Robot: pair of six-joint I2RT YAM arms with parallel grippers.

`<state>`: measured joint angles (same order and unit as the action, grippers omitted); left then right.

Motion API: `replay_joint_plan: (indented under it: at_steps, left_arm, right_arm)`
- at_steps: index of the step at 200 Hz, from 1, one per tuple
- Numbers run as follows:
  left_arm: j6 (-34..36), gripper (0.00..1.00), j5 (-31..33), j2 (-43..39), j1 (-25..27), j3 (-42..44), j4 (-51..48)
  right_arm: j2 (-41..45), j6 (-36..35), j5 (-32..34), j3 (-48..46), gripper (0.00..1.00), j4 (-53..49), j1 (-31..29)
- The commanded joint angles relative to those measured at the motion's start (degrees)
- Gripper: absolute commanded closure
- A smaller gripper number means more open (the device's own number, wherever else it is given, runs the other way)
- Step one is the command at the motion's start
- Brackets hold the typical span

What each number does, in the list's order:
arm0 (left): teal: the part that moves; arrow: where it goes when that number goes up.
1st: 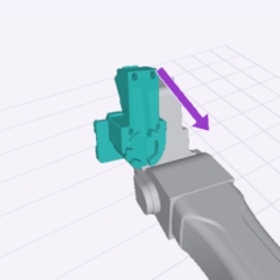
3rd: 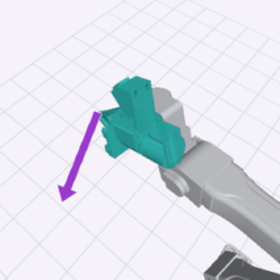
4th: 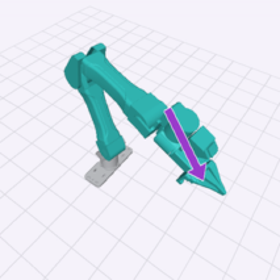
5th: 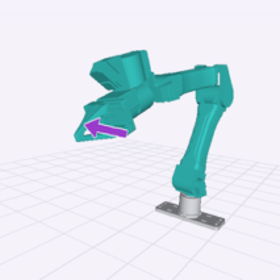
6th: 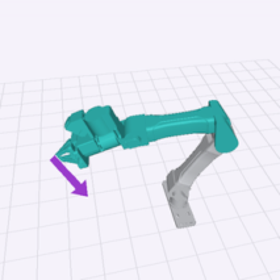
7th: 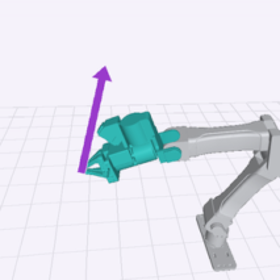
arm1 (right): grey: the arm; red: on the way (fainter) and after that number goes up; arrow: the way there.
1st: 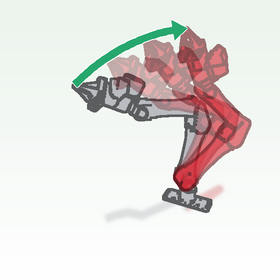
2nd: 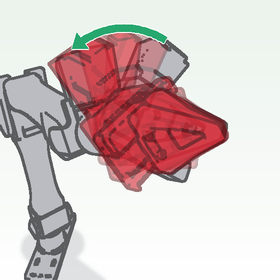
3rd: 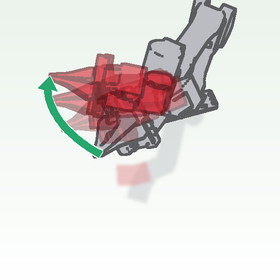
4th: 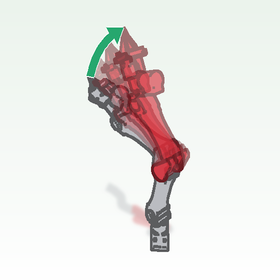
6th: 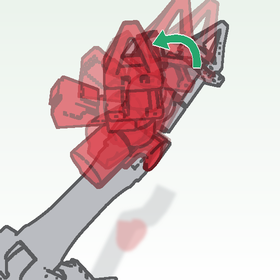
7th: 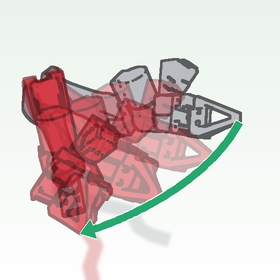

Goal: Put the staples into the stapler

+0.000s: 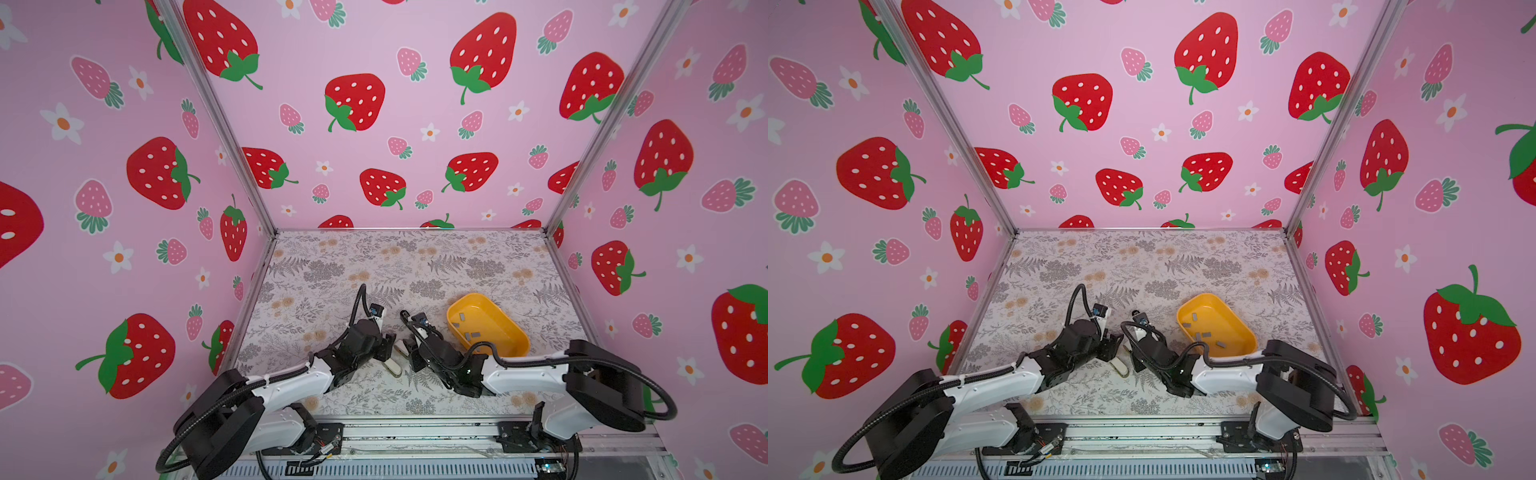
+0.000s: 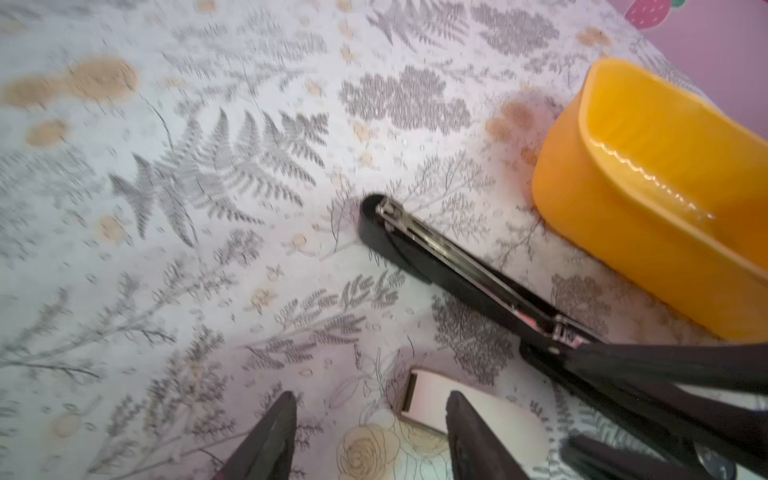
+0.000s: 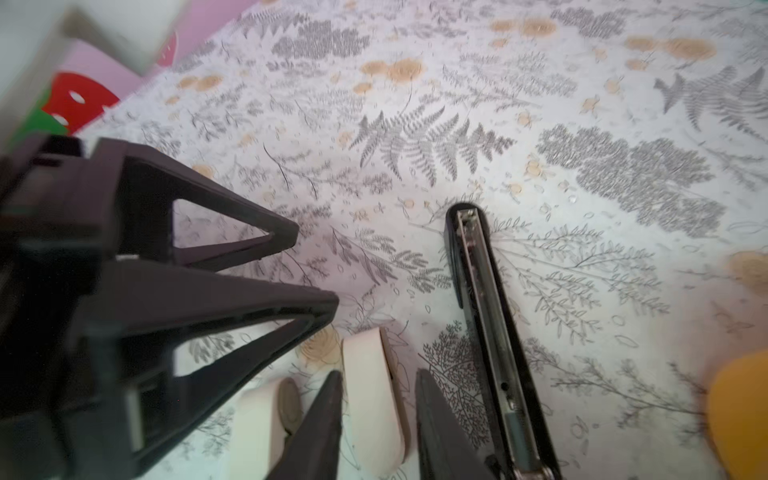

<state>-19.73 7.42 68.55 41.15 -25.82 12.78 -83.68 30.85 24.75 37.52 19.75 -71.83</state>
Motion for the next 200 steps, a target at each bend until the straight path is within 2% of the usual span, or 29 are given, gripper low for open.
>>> replay_joint_plan:
  at_steps: [1, 9, 21, 32, 56, 70, 101, 117, 150, 172, 200]
  left_arm:
    - [-3.95, 0.23, 3.27, -2.90, -1.37, -6.84, -9.25]
    - [-7.67, 0.11, 5.64, -3.31, -1.62, -8.61, -11.16]
    - [-14.29, 0.00, 9.26, -3.75, -1.85, -11.49, -14.53]
    - [-13.71, 0.01, 8.48, -4.43, -1.81, -12.59, -15.03]
    - [-13.73, 0.01, 8.36, -6.07, -2.01, -7.99, -6.22]
    - [-10.51, 0.01, 4.09, -6.58, -2.59, -6.36, -3.00]
    - [-12.00, 0.01, 2.25, -4.27, -2.86, -10.57, -12.17]
    - [-12.86, 0.00, 0.62, -3.28, -2.90, -11.07, -12.74]
    - [-15.54, 0.05, -0.22, -0.80, -2.87, -12.85, -15.71]
    - [-17.08, 0.08, -1.16, 1.45, -2.83, -14.11, -16.93]
    - [-17.87, 0.12, -1.44, 4.82, -2.47, -15.79, -17.43]
  right_arm:
    - [7.50, -2.60, 3.51, 1.23, 0.59, -14.08, 0.37]
    - [9.94, -2.21, 3.52, 0.58, 0.56, -16.39, 0.50]
    - [13.05, -0.97, 2.92, -0.85, 0.54, -20.03, 0.70]
    - [16.02, 0.59, 2.36, -2.84, 0.51, -22.85, 0.73]
    - [23.53, 2.60, -2.81, -9.92, 0.43, -24.17, 0.73]
    - [26.79, 4.66, -5.10, -12.74, 0.43, -25.31, 0.73]
    - [33.21, 7.87, -7.25, -17.48, 0.42, -28.28, 0.73]
    - [33.55, 9.24, -6.30, -18.24, 0.42, -30.03, 0.73]
    - [31.91, 9.91, -6.18, -17.88, 0.43, -30.08, 0.73]
    - [27.01, 11.35, -5.52, -17.44, 0.44, -29.71, 0.73]
    - [24.72, 12.43, -4.24, -17.14, 0.48, -29.42, 0.73]
